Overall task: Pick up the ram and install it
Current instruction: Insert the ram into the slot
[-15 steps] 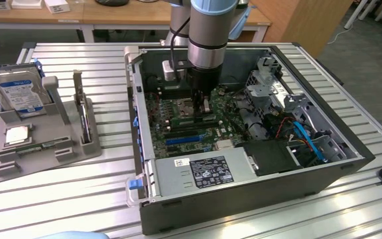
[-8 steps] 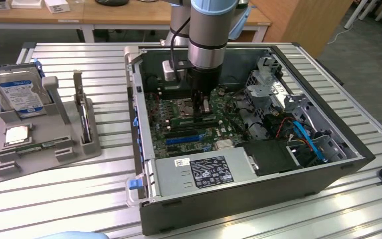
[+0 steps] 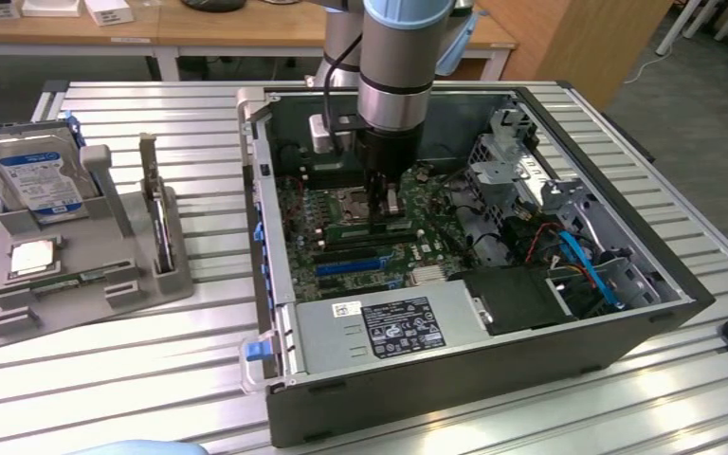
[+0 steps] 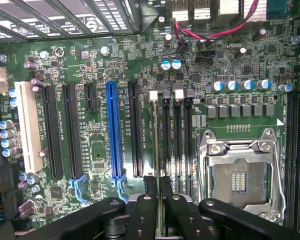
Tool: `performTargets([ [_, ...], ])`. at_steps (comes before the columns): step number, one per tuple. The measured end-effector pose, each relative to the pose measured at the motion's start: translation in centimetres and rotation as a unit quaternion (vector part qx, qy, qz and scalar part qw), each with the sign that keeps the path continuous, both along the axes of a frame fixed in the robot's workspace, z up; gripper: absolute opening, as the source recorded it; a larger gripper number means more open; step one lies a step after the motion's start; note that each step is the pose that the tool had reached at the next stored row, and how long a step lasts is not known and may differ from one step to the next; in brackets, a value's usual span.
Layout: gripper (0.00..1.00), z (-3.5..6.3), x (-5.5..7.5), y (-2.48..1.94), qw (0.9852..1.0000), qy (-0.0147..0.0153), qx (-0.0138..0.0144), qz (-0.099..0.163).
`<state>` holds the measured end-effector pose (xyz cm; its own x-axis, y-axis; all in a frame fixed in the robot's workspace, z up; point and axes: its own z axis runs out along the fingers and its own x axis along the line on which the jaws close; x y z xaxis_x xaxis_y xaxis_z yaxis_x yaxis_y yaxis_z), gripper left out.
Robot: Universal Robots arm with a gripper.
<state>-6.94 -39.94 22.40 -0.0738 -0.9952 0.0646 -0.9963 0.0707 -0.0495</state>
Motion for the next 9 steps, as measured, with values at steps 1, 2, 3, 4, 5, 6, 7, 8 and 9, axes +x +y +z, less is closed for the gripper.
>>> performTargets([
  [1,0.13,0.0,0.0,0.0,1.0,0.0,0.0,0.0],
  [2,0.13,0.0,0.0,0.0,1.0,0.0,0.0,0.0],
  [3,0.13,-0.01,0.0,0.0,1.0,0.0,0.0,0.0],
  [4,0.13,-0.02,0.0,0.0,1.0,0.0,0.0,-0.001],
  [5,0.13,-0.03,0.01,0.01,1.0,0.0,0.0001,-0.001],
  [6,0.13,-0.04,0.01,0.02,1.0,-0.0001,0.0001,-0.001],
  [7,0.13,-0.04,0.02,0.05,1.0,0.0,0.0001,-0.001],
  [8,0.13,-0.06,0.03,0.09,1.0,0.0,0.0001,-0.001],
  [9,0.13,-0.06,0.04,0.12,1.0,0.0,0.0001,-0.001],
])
